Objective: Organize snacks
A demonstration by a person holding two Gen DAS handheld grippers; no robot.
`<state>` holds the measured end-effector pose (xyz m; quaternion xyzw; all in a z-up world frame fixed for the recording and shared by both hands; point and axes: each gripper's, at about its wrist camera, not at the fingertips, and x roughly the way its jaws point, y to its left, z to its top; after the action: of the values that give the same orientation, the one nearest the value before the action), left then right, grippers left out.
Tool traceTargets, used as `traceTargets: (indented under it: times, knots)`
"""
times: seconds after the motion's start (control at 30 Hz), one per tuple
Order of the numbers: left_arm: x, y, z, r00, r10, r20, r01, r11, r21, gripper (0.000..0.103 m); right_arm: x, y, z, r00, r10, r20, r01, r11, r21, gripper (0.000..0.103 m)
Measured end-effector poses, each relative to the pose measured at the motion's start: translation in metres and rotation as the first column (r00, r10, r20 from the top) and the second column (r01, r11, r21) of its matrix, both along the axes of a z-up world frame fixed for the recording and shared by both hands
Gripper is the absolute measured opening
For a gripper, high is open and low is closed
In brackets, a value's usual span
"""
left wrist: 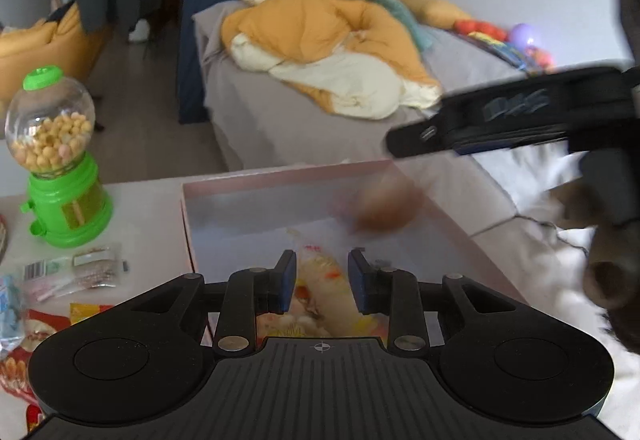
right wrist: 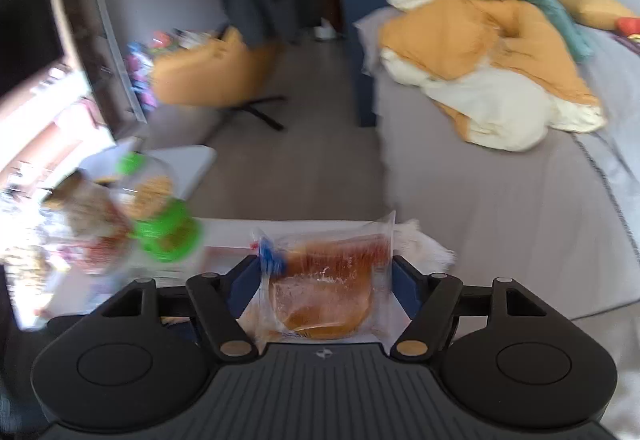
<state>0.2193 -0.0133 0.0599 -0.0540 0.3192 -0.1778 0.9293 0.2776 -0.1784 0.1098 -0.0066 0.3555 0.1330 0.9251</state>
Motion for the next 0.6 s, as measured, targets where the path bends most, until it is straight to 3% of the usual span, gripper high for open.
traceTargets:
  times: [0.13,0.2,0.27,0.3,0.37,0.4,0.47,0.53,0.6]
  knots:
    - [-0.028,0.043,0.015,0.999,-0.004,0.034,0.008,0.994,-0.109,0.033,0.002,0.004,-0.018,0.999,0.006,-0.045,-0.006,1.000,0.010,0.070]
    - [-0.051,0.076,0.023,0.996,0.056,0.074,-0.050,0.995,-0.088,0.033,0.001,0.009,-0.023,0.997,0.010,-0.071,-0.009,1.000,0.017,0.070]
    - [-0.077,0.118,0.029,0.977,0.174,0.120,-0.172,0.985,-0.029,0.034,-0.006,0.016,-0.022,0.997,0.019,-0.077,-0.018,1.000,0.010,0.070]
    - [-0.089,0.141,0.030,0.959,0.249,0.135,-0.252,0.968,0.000,0.034,-0.010,0.021,-0.020,0.997,0.028,-0.071,-0.027,1.000,0.006,0.070]
    - [-0.112,0.194,0.027,0.899,0.425,0.104,-0.431,0.901,0.046,0.034,-0.021,0.032,-0.013,0.997,0.046,-0.057,-0.046,0.999,0.007,0.071]
    - [-0.120,0.223,0.021,0.853,0.519,0.053,-0.521,0.851,0.067,0.032,-0.025,0.040,-0.010,0.997,0.063,-0.050,-0.063,0.998,0.015,0.072]
    - [-0.134,0.265,0.010,0.783,0.621,-0.015,-0.618,0.781,0.087,0.032,-0.033,0.060,-0.004,0.993,0.107,-0.040,-0.105,0.994,0.043,0.073]
    - [-0.148,0.294,-0.002,0.750,0.660,-0.048,-0.657,0.751,0.066,0.032,-0.040,0.084,0.000,0.986,0.160,-0.042,-0.156,0.985,0.074,0.075]
    - [-0.155,0.305,-0.010,0.745,0.663,-0.067,-0.663,0.748,0.030,0.032,-0.049,0.117,-0.002,0.970,0.237,-0.055,-0.232,0.969,0.089,0.076]
